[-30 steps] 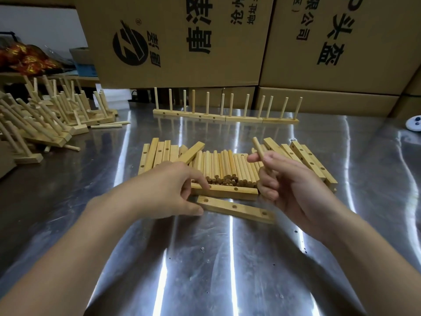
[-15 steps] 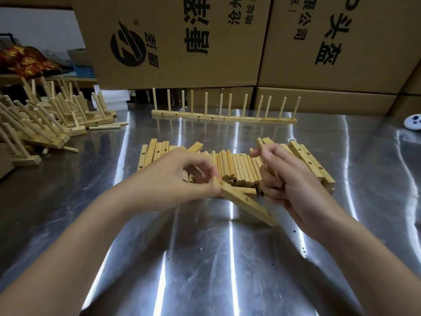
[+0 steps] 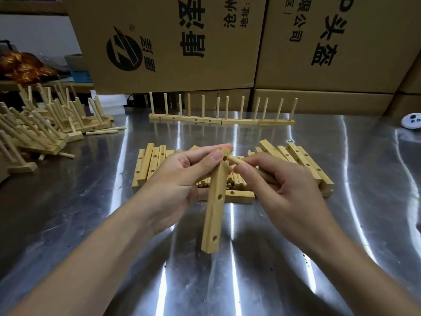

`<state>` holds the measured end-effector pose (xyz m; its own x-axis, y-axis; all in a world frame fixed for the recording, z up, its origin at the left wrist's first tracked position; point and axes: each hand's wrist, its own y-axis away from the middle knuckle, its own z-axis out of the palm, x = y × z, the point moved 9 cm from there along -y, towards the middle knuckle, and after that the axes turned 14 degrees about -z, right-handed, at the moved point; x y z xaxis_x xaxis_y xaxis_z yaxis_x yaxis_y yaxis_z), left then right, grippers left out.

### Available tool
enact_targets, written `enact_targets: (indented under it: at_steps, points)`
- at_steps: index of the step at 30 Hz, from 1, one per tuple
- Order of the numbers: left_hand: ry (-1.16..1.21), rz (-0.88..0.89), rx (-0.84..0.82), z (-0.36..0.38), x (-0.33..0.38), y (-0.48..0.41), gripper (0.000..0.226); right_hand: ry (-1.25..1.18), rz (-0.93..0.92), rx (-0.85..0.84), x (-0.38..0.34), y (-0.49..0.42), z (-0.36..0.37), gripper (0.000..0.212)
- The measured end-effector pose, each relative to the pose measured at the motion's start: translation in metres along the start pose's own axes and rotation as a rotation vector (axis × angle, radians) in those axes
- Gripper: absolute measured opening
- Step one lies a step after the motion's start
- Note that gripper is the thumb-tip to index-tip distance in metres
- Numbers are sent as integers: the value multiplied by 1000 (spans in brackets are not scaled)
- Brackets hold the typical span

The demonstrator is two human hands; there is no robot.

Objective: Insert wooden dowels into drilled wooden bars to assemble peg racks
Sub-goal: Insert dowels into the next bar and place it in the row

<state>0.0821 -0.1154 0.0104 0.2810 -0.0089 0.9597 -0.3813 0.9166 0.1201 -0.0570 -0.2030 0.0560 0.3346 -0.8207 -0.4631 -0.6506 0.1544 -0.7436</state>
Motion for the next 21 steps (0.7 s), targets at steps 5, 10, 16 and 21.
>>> enact_targets:
  at_steps: [5,10,16,21]
  points:
    - [-15,17,29,0,2,2,42,175,-43,-29,-6,-1,-5,19]
    - [-1,15,74,-1,4,5,44,312,-115,-99,-10,-3,-10,27]
    - [-94,21,86,7,7,10,42,226,-104,-151,-7,-3,-13,31]
    - [-229,69,85,12,14,15,35,-320,246,-224,23,7,3,41]
